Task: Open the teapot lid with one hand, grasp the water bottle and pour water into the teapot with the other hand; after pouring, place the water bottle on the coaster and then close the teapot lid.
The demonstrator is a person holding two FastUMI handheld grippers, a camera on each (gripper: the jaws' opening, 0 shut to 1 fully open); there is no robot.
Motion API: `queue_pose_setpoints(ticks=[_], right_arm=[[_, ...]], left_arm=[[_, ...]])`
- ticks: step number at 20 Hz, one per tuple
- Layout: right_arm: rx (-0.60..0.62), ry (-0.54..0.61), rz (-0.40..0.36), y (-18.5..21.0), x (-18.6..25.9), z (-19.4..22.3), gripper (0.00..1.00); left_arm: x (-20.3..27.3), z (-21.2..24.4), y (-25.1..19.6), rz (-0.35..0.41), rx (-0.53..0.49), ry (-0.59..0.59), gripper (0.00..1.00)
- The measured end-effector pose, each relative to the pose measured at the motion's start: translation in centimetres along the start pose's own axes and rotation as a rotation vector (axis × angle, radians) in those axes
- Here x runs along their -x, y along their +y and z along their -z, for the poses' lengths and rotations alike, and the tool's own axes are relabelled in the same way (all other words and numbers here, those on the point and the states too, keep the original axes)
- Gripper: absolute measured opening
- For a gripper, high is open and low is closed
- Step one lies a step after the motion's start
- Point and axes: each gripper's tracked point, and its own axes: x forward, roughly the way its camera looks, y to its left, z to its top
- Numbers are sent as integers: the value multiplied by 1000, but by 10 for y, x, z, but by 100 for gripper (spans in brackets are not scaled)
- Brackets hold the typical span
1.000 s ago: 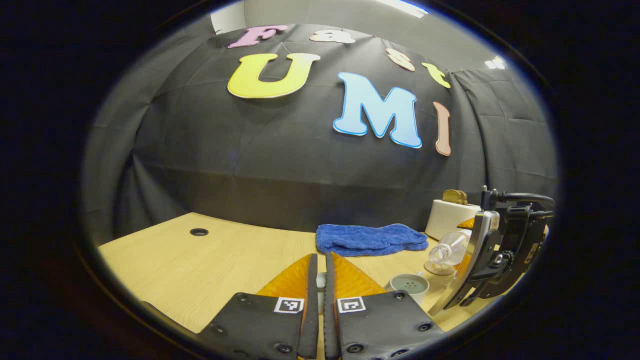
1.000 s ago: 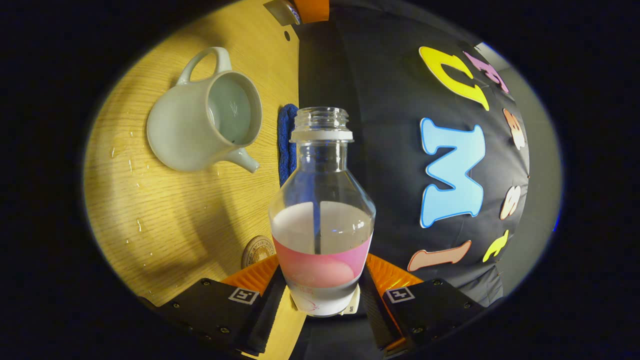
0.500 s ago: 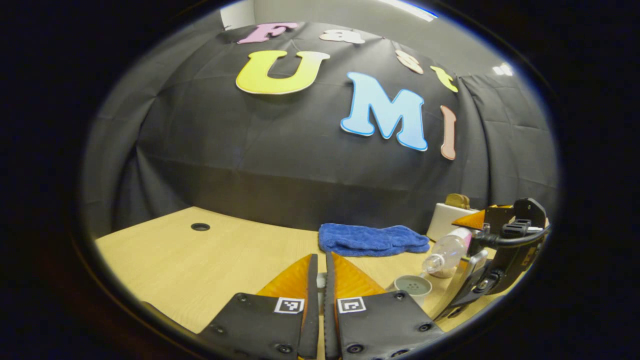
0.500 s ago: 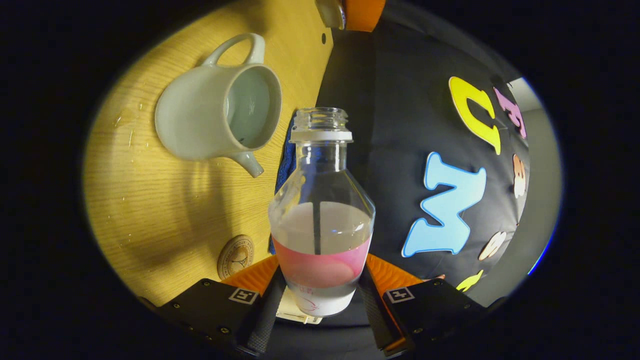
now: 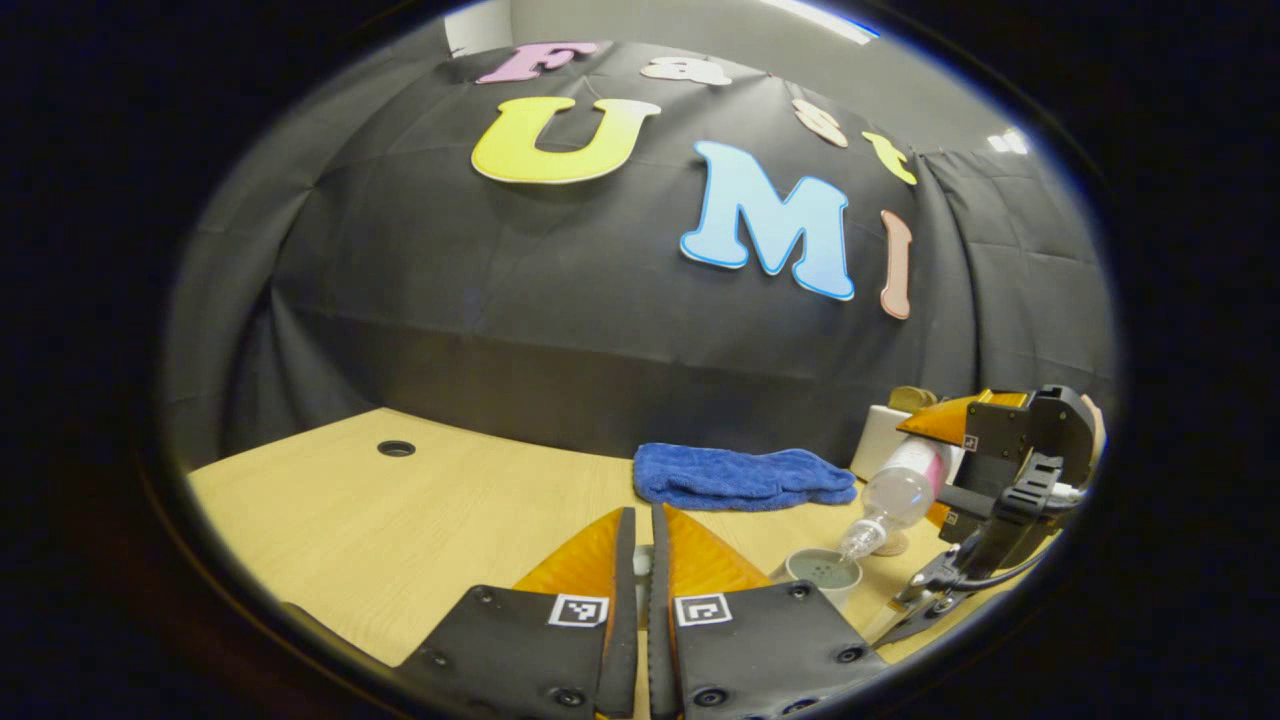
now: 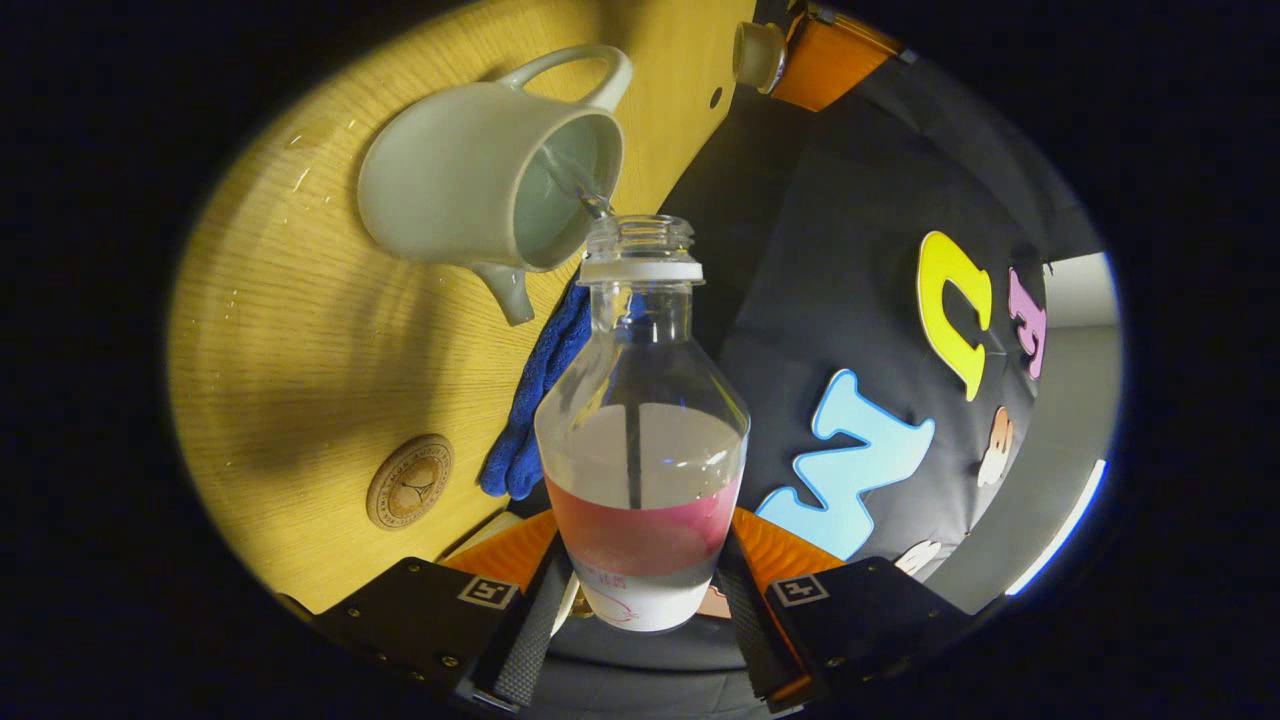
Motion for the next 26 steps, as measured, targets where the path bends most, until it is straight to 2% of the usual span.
queue_pose_setpoints(ticks=[18,26], right_arm=[[183,-21,133,-34,3,-5,77],[244,-28,218,-50,3,-4,77]], left_arm=[[1,-4,5,-10,18,-17,11],[0,-4,6,-11,23,-16,11]])
